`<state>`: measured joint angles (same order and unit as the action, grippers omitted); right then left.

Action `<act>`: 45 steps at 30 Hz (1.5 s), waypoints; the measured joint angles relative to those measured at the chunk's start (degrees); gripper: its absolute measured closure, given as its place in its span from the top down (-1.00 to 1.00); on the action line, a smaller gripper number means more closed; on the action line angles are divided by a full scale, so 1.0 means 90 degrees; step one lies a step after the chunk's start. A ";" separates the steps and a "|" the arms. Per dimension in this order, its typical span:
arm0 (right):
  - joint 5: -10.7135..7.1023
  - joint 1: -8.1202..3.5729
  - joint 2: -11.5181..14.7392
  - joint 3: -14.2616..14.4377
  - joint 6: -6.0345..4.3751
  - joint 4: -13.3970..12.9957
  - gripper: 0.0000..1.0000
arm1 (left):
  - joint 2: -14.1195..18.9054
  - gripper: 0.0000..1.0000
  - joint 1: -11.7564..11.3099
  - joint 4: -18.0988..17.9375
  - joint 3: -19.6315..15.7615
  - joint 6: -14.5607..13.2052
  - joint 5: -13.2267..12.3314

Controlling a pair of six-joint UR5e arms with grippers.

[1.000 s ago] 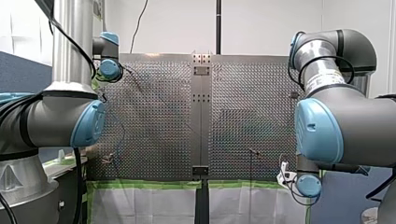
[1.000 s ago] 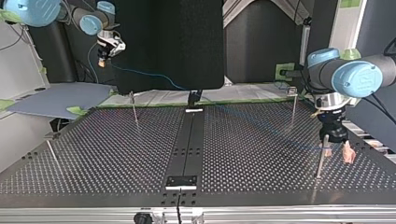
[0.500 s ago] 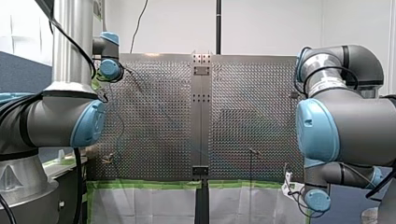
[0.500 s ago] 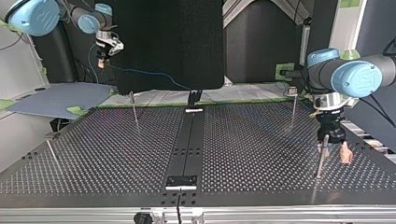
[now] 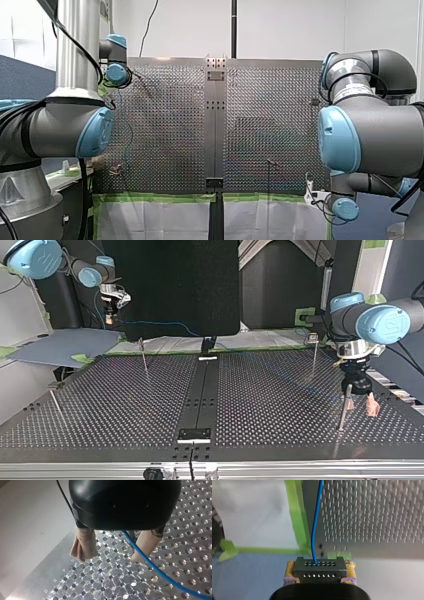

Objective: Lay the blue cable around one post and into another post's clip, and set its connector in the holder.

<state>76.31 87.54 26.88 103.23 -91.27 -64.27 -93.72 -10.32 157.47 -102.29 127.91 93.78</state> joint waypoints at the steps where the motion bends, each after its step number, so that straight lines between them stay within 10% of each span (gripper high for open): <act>1: -0.0047 0.0046 -0.0001 -0.0047 0.0047 0.0048 -1.00 | 0.0000 1.00 -0.0001 -0.0001 0.0000 -0.0005 -0.0001; 10: -0.0544 0.0395 -0.0002 -0.0546 0.0544 0.0544 -1.00 | 0.0000 1.00 -0.0001 -0.0005 0.0000 -0.0063 -0.0004; 26: -0.1428 -0.0172 0.0006 -0.1428 0.1428 0.1429 -1.00 | 0.0000 1.00 0.0043 0.0009 0.0001 -0.0049 -0.0009; 45: -0.2575 -0.0171 0.0008 -0.1731 0.2575 0.2574 -1.00 | 0.0000 1.00 0.0053 0.0001 -0.0001 -0.0043 0.0014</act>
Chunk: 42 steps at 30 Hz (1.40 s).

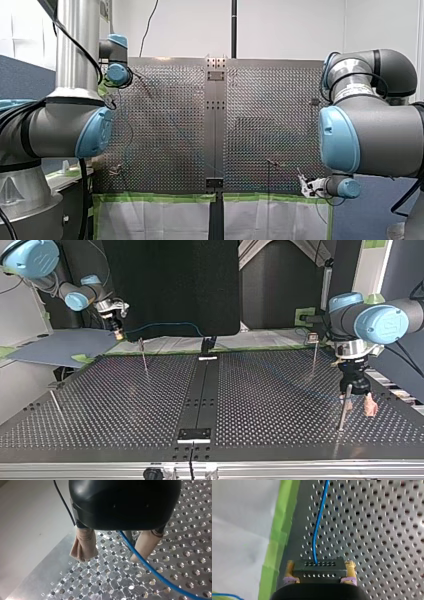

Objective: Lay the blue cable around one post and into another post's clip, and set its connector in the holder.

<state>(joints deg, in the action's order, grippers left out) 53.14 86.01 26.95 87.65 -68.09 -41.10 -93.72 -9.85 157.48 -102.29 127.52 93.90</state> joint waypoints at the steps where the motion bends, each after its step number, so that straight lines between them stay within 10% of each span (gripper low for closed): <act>1: -0.0053 -0.0008 0.0000 0.0021 0.0053 0.0053 -1.00 | 0.0000 1.00 -0.0001 0.0000 0.0000 0.0000 0.0000; 22: -0.1186 -0.0008 0.0444 0.0557 0.1186 0.1187 -1.00 | -0.0001 1.00 0.0002 0.0004 0.0000 -0.0019 0.0009; 42: -0.2181 -0.0853 0.0728 0.0780 0.2180 0.2182 -1.00 | -0.0001 1.00 0.0014 0.0000 0.0001 -0.0039 0.0010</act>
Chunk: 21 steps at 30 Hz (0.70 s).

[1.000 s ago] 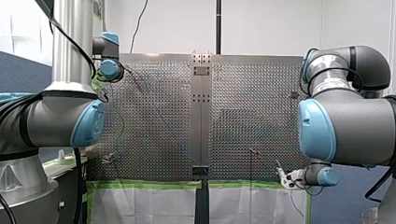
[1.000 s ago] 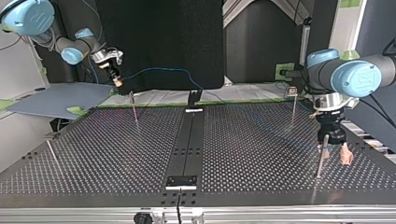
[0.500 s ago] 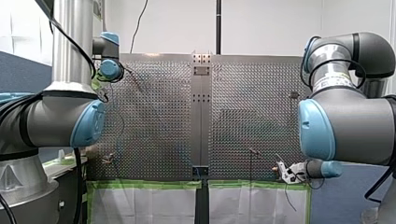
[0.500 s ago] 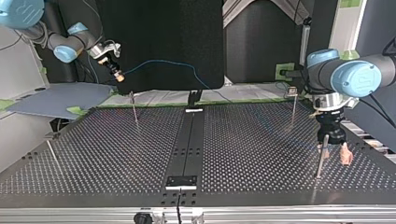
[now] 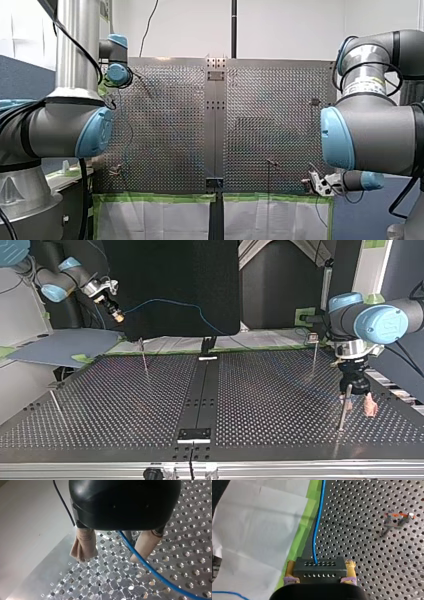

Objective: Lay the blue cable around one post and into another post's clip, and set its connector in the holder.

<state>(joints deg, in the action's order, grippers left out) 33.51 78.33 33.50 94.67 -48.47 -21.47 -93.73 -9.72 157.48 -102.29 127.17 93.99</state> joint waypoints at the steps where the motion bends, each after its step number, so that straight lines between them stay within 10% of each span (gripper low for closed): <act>1: -0.0050 -0.0004 0.0001 -0.0036 0.0051 0.0049 -1.00 | 0.0000 1.00 0.0003 -0.0001 0.0000 -0.0003 0.0000; 16: -0.0896 0.0715 0.0001 -0.0847 0.0897 0.0896 -1.00 | 0.0000 1.00 0.0008 -0.0004 -0.0001 -0.0009 0.0007; 21: -0.0893 0.0911 -0.0002 -0.1119 0.1171 0.1171 -1.00 | 0.0000 1.00 0.0007 -0.0035 0.0000 -0.0009 0.0002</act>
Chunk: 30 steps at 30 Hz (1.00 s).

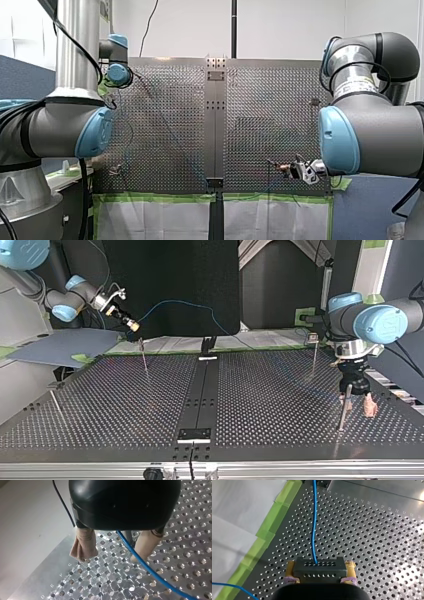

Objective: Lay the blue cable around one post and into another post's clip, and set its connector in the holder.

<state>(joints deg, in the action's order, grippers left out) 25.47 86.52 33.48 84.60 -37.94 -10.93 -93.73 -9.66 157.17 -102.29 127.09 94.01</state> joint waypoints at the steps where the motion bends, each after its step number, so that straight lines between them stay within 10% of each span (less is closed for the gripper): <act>1: 0.0033 0.0017 -0.0001 -0.0036 0.0048 0.0046 -1.00 | 0.0000 1.00 0.0000 -0.0003 0.0000 0.0000 -0.0001; 6: 0.0258 0.0068 0.0002 -0.0117 0.0295 0.0297 -1.00 | 0.0000 1.00 0.0001 -0.0009 0.0000 0.0000 -0.0002; 10: 0.0468 0.0141 0.0009 -0.0124 0.0279 0.0494 -1.00 | 0.0001 1.00 0.0001 -0.0010 0.0000 0.0000 -0.0002; 30: 0.1597 0.0577 0.0452 0.0020 -0.0799 -0.0398 -1.00 | 0.0000 1.00 -0.0018 -0.0016 -0.0003 0.0006 -0.0009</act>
<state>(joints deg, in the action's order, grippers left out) 39.85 91.72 37.55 84.78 -45.13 -14.51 -93.73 -9.82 157.02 -102.31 127.14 93.93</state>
